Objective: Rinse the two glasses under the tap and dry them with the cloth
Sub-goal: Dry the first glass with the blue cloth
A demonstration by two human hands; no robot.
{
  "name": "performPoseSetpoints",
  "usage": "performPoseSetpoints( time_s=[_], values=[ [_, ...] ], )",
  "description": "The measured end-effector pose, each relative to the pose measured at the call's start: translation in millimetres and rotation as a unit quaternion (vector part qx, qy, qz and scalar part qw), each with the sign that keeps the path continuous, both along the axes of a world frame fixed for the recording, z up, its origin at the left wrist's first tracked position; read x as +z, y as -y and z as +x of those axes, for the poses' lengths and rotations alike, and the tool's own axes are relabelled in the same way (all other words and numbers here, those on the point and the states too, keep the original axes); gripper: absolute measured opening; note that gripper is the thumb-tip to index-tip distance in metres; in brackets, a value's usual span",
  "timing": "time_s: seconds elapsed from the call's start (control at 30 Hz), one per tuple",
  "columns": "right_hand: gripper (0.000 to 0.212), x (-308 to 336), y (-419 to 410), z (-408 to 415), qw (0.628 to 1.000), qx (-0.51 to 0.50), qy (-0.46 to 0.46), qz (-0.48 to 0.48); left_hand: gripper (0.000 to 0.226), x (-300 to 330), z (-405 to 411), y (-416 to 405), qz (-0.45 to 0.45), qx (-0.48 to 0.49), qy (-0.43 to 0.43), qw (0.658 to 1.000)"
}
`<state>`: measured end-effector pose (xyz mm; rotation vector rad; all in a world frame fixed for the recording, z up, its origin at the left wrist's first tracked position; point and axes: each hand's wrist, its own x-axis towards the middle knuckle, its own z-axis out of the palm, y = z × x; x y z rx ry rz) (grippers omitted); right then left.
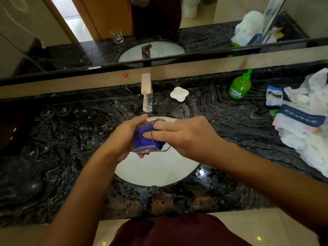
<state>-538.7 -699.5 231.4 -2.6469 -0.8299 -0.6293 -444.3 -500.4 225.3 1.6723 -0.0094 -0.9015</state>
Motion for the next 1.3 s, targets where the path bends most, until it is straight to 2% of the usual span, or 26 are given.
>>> performPoseSetpoints(
  time_s=[0.07,0.13,0.2,0.27,0.33,0.4,0.47,0.53,0.57,0.6,0.63,0.7,0.77,0.8,0.83,0.9,0.97,1.0,1.07,1.17,1.2,1.3],
  values=[
    [0.034,-5,-3,2,0.999,-0.001,0.011,0.030,0.048,0,0,2,0.010,0.000,0.015,1.000],
    [0.039,-9,-10,1,0.997,-0.022,-0.019,0.066,0.048,2,-4,8,0.040,0.010,0.065,0.997],
    [0.048,-12,-17,-3,0.981,-0.065,-0.114,0.142,0.046,5,-7,12,0.071,0.027,0.145,0.986],
    [0.049,-18,-22,-6,0.936,-0.102,-0.227,0.248,0.047,11,-10,16,0.093,0.024,0.237,0.967],
    [0.038,-19,-26,-7,0.864,-0.131,-0.326,0.361,0.050,17,-13,18,0.110,0.010,0.324,0.940],
    [0.029,-18,-27,-6,0.765,-0.148,-0.411,0.473,0.048,21,-16,18,0.109,0.005,0.394,0.913],
    [0.020,-16,-27,-6,0.636,-0.145,-0.473,0.593,0.040,22,-19,18,0.079,0.018,0.451,0.889],
    [0.017,-10,-27,-8,0.475,-0.102,-0.505,0.713,0.031,20,-20,18,0.036,0.024,0.514,0.857],
    [0.017,-7,-26,-8,0.409,-0.075,-0.509,0.754,0.027,17,-20,18,0.010,0.019,0.544,0.839],
    [0.022,-6,-26,-9,0.367,-0.052,-0.508,0.778,0.027,14,-20,17,-0.017,0.011,0.571,0.821],
    [0.029,-6,-26,-9,0.341,-0.037,-0.506,0.791,0.028,11,-19,17,-0.038,0.005,0.593,0.805],
    [0.026,-7,-26,-8,0.317,-0.032,-0.502,0.804,0.030,5,-20,17,-0.060,0.005,0.610,0.790],
    [0.019,-7,-26,-6,0.334,-0.051,-0.490,0.804,0.028,5,-23,18,-0.055,0.011,0.580,0.813],
    [0.019,-7,-25,-6,0.362,-0.069,-0.480,0.796,0.027,6,-24,18,-0.047,0.011,0.543,0.838],
    [0.019,-6,-22,-7,0.407,-0.087,-0.466,0.781,0.025,7,-24,17,-0.037,0.006,0.496,0.868],
    [0.012,-3,-14,-10,0.541,-0.097,-0.435,0.713,0.030,10,-21,12,-0.021,-0.014,0.389,0.921],
    [0.025,4,-5,-15,0.668,-0.072,-0.412,0.615,0.044,13,-13,6,-0.031,-0.022,0.268,0.963],
    [0.034,8,-1,-18,0.705,-0.056,-0.414,0.573,0.050,15,-10,3,-0.043,-0.022,0.209,0.977],
    [0.052,15,4,-23,0.732,-0.022,-0.443,0.517,0.054,14,-6,-1,-0.058,-0.021,0.124,0.990],
    [0.075,25,10,-27,0.745,0.022,-0.486,0.457,0.038,7,-7,-2,-0.096,0.051,0.034,0.993],
    [0.079,28,12,-27,0.767,0.027,-0.484,0.421,0.036,6,-8,-2,-0.122,0.074,-0.006,0.990],
    [0.077,29,11,-21,0.885,0.005,-0.393,0.251,0.042,5,-11,-1,-0.207,0.076,-0.088,0.971]
  ],
)
